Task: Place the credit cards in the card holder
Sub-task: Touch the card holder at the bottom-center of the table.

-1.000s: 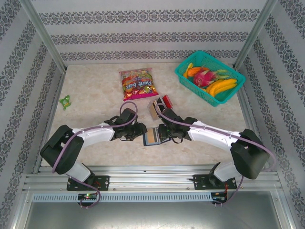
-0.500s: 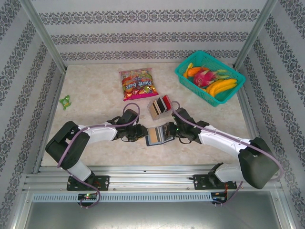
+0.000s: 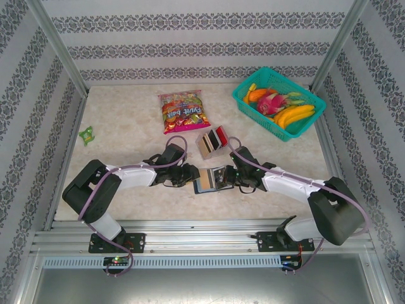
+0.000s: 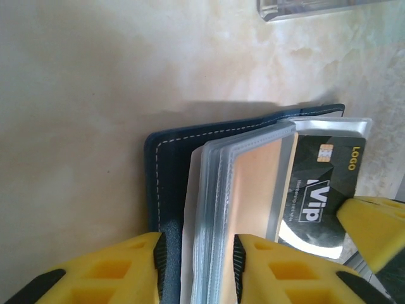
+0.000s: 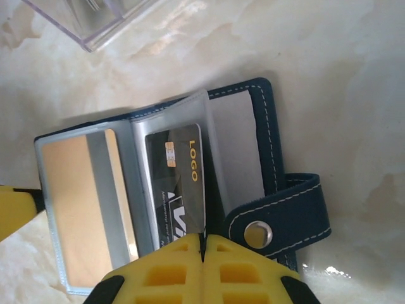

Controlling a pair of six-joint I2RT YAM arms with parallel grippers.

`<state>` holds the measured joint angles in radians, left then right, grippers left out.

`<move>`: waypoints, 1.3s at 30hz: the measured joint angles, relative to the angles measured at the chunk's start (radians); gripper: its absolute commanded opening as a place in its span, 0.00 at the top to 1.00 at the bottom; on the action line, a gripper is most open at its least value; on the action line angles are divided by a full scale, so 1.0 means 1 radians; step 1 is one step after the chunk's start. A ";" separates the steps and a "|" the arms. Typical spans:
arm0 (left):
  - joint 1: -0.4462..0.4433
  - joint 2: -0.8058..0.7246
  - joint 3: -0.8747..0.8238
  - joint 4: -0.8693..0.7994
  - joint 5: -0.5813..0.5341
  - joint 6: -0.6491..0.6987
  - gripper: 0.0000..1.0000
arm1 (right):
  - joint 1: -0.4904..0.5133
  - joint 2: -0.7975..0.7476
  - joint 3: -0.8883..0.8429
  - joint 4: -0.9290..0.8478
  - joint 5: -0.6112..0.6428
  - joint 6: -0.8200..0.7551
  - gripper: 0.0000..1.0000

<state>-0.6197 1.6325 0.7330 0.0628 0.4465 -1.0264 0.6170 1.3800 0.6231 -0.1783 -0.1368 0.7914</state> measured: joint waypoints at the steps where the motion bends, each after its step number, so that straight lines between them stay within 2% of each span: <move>1: 0.000 0.000 0.000 0.002 0.002 0.000 0.56 | 0.000 0.005 0.000 0.000 0.002 0.001 1.00; 6: 0.000 0.000 0.000 0.006 0.002 0.001 0.51 | -0.006 0.019 0.000 0.000 0.008 0.007 1.00; 10: 0.000 -0.003 -0.002 0.007 0.001 -0.002 0.62 | -0.011 0.019 -0.002 0.000 0.008 0.008 1.00; 13: -0.001 -0.024 -0.008 0.007 -0.005 -0.004 0.64 | -0.013 0.019 -0.006 0.002 0.008 0.011 1.00; 15: -0.003 -0.046 -0.007 0.007 -0.010 -0.004 0.62 | -0.013 0.018 -0.009 0.005 0.008 0.011 1.00; 17: -0.003 -0.064 -0.007 0.009 -0.014 -0.004 0.56 | -0.013 0.018 -0.010 0.006 0.008 0.012 1.00; 22: -0.022 -0.067 -0.006 0.011 -0.024 -0.008 0.53 | -0.013 0.018 -0.010 0.007 0.007 0.014 1.00; 26: -0.051 -0.074 -0.003 -0.009 -0.089 -0.019 0.47 | -0.013 0.018 -0.010 0.008 0.007 0.014 1.00; 28: -0.063 -0.100 -0.003 -0.032 -0.135 -0.031 0.49 | -0.013 0.018 -0.010 0.008 0.007 0.014 1.00; 32: -0.072 -0.151 -0.002 -0.022 -0.172 -0.044 0.60 | -0.013 0.018 -0.010 0.008 0.007 0.014 1.00; 39: -0.099 -0.091 0.047 -0.018 -0.163 -0.042 0.58 | -0.013 0.018 -0.010 0.008 0.007 0.014 1.00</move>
<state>-0.7185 1.5417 0.7803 0.0444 0.2840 -1.0679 0.6037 1.3979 0.6132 -0.1707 -0.1295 0.8055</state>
